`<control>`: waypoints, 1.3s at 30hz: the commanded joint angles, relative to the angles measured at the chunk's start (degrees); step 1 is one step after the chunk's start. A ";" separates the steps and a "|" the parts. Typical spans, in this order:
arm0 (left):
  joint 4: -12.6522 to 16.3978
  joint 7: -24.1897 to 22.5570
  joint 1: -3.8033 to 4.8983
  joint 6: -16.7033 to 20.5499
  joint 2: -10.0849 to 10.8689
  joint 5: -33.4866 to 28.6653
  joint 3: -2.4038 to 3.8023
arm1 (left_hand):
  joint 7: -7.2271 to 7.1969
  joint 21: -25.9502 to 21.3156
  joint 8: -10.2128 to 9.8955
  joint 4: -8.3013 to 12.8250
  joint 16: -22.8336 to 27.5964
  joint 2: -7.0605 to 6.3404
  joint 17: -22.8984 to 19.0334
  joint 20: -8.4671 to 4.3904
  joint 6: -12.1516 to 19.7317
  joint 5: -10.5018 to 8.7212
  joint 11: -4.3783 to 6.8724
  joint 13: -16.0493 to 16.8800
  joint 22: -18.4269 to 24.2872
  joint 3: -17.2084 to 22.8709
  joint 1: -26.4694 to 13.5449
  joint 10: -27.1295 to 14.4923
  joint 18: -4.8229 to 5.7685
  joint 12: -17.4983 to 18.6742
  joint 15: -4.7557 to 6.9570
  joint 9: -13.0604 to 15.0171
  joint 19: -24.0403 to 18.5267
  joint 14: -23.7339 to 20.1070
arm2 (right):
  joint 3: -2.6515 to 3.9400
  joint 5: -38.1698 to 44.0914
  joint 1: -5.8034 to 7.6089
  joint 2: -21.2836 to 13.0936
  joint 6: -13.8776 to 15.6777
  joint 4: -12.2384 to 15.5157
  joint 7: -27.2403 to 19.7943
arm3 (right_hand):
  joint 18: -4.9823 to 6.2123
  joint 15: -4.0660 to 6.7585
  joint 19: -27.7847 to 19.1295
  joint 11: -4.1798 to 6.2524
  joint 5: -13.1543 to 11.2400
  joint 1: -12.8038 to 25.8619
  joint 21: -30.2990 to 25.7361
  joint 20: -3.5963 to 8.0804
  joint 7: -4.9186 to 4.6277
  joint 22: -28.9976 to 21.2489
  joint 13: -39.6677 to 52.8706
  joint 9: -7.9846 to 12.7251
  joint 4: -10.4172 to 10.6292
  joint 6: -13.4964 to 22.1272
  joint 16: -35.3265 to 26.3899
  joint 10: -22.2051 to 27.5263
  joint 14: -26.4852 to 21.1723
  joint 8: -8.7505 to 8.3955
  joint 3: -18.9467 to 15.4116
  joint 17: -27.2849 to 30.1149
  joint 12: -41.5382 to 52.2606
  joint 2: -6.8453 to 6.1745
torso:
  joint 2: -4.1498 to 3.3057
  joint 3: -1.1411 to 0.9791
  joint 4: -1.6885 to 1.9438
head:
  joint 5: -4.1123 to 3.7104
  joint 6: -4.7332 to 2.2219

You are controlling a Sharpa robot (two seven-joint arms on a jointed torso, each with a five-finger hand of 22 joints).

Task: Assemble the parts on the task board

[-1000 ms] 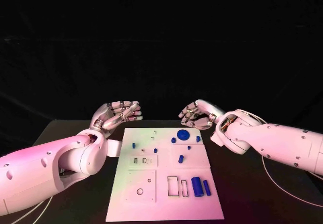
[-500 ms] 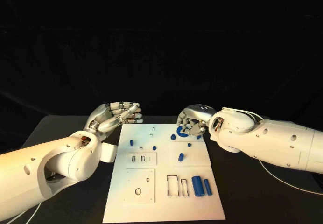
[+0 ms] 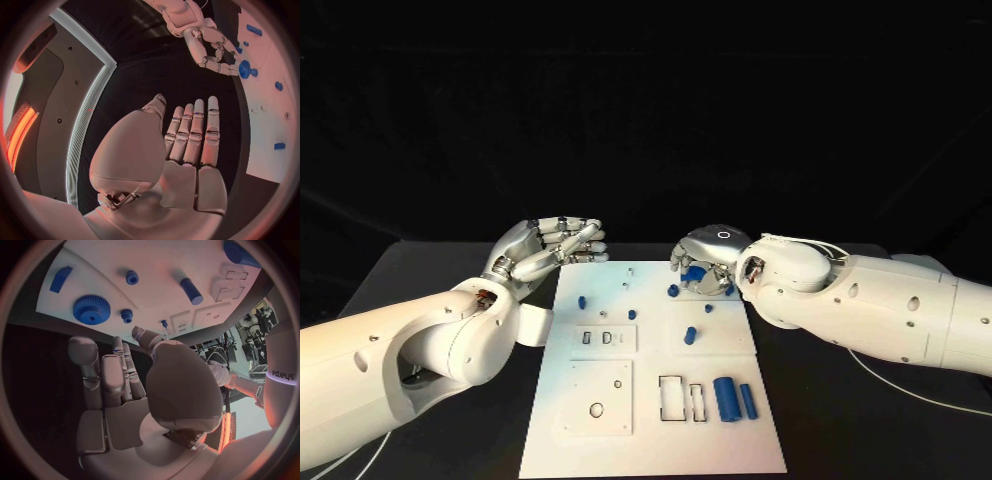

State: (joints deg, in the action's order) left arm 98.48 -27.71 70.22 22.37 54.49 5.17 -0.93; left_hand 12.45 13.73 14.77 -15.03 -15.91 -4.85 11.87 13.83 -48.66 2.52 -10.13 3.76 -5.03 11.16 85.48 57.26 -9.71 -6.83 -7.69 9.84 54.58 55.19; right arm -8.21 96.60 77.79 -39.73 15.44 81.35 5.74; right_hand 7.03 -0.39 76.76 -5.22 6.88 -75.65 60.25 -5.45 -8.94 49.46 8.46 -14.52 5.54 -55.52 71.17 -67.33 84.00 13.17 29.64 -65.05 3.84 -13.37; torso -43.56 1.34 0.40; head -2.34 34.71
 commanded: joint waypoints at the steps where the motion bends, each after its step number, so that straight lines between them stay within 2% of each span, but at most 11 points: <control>1: 0.03 -0.22 0.10 -0.89 -0.13 -0.26 0.05 | 0.28 0.39 0.25 -0.28 -0.21 -0.34 0.07 0.12 -0.42 0.29 0.08 -0.02 0.09 -0.21 0.03 0.34 -0.93 0.36 -0.05 0.07 0.38 0.29 | -0.04 2.15 -0.06 0.39 -1.52 -0.31 0.72 | -1.04 -0.24 0.96 -0.13 0.40 -0.27 3.53 -0.03 0.04 4.46 0.09 -0.28 0.38 0.55 3.20 0.81 2.96 -0.32 -0.01 -3.24 -0.12 -0.41 | -0.35 0.03 0.02 | -0.13 0.01; 11: 0.23 -0.24 0.11 -1.05 0.15 -0.58 0.05 | 0.58 0.37 0.00 -0.74 -0.11 -0.51 0.24 0.02 -0.25 0.28 -0.09 -0.08 0.21 -0.60 -0.52 0.28 -0.88 0.86 -0.09 -0.03 0.75 0.59 | -0.17 2.22 -0.30 1.55 -3.26 -1.66 0.80 | -1.43 -0.28 1.22 -0.07 0.18 -0.14 6.74 -0.23 0.16 8.53 0.20 -0.67 0.76 0.92 5.70 0.88 2.99 -0.44 -0.01 -5.54 -0.09 -0.36 | -0.74 -0.05 0.04 | -0.21 0.21; 23: 0.23 -0.18 0.12 -1.22 0.05 -0.73 0.05 | 0.59 0.35 -0.03 -0.82 -0.09 -0.53 0.26 0.01 -0.24 0.28 -0.11 -0.08 0.23 -0.68 -0.60 0.29 -0.88 0.93 -0.09 -0.04 0.79 0.62 | -0.27 2.42 -0.72 2.91 -3.20 -2.71 0.46 | -1.66 -0.46 1.22 -0.29 0.63 -0.17 8.47 -0.53 -0.14 10.75 0.19 -1.08 0.97 0.65 7.32 1.35 3.07 -0.25 0.11 -7.11 -0.06 -0.16 | -1.31 0.12 0.16 | -0.49 0.37; 28: 0.03 -0.13 0.12 -1.23 -0.09 -0.78 0.05 | 0.59 0.35 -0.03 -0.82 -0.09 -0.53 0.26 0.01 -0.24 0.28 -0.11 -0.08 0.23 -0.68 -0.60 0.29 -0.88 0.93 -0.09 -0.04 0.79 0.62 | -0.30 2.45 -0.92 3.35 -3.30 -3.16 0.35 | -1.70 -0.48 1.22 -0.35 0.68 -0.11 8.78 -0.62 -0.25 11.15 0.21 -1.16 1.06 0.55 7.68 1.32 3.11 -0.21 0.12 -7.48 -0.04 -0.12 | -1.50 0.06 0.09 | -0.31 0.44; 32: -0.08 -0.08 0.12 -1.24 -0.14 -0.83 0.05 | 0.59 0.35 -0.03 -0.82 -0.09 -0.53 0.26 0.01 -0.24 0.28 -0.11 -0.08 0.23 -0.68 -0.60 0.29 -0.88 0.93 -0.09 -0.04 0.79 0.62 | -0.31 2.55 -1.05 3.61 -3.39 -3.46 0.41 | -1.81 -0.47 1.41 -0.37 0.71 -0.17 9.37 -0.72 -0.30 11.93 0.23 -1.26 1.09 0.39 8.19 1.31 3.19 -0.13 0.22 -8.08 -0.05 -0.01 | -1.59 0.07 0.11 | -0.24 0.36; 36: -0.13 -0.04 0.11 -1.27 -0.16 -0.88 0.05 | 0.61 0.34 -0.05 -0.86 -0.07 -0.52 0.29 0.00 -0.25 0.28 -0.12 -0.08 0.25 -0.72 -0.64 0.30 -0.87 0.99 -0.09 -0.05 0.83 0.66 | -0.32 2.71 -1.14 3.78 -3.53 -3.66 0.55 | -1.86 -0.45 1.45 -0.38 0.78 -0.22 9.77 -0.85 -0.32 12.41 0.24 -1.38 1.13 0.19 8.49 1.32 3.21 -0.02 0.36 -8.32 -0.06 0.16 | -1.67 0.07 0.27 | -0.31 0.59; 39: -0.14 0.00 0.11 -1.28 -0.16 -0.89 0.05 | 0.61 0.34 -0.05 -0.86 -0.07 -0.52 0.29 0.00 -0.25 0.28 -0.12 -0.08 0.25 -0.72 -0.64 0.30 -0.87 0.99 -0.09 -0.05 0.83 0.66 | -0.32 2.77 -1.18 3.86 -3.60 -3.70 0.58 | -1.91 -0.43 1.55 -0.35 0.85 -0.32 10.22 -0.92 -0.28 12.99 0.27 -1.51 1.14 -0.08 8.72 1.18 3.20 0.12 0.54 -8.51 0.00 0.36 | -1.71 0.06 0.23 | -0.24 0.64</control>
State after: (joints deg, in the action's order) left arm 98.27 -27.47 70.25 22.17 54.45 4.56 -0.93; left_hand 12.46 13.92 14.77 -15.58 -15.91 -5.15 12.11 13.83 -48.65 2.52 -10.13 3.75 -4.83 10.60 85.18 57.26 -9.70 -6.16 -7.90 9.82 54.99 55.39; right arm -8.52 98.25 76.66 -35.97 12.89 77.66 6.12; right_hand 6.17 -0.40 78.09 -5.43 7.51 -75.64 70.23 -6.16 -9.22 62.30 8.64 -15.94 6.50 -55.28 79.61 -66.12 84.03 13.08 30.12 -73.51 3.84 -13.36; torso -45.19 1.41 0.59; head -2.60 35.26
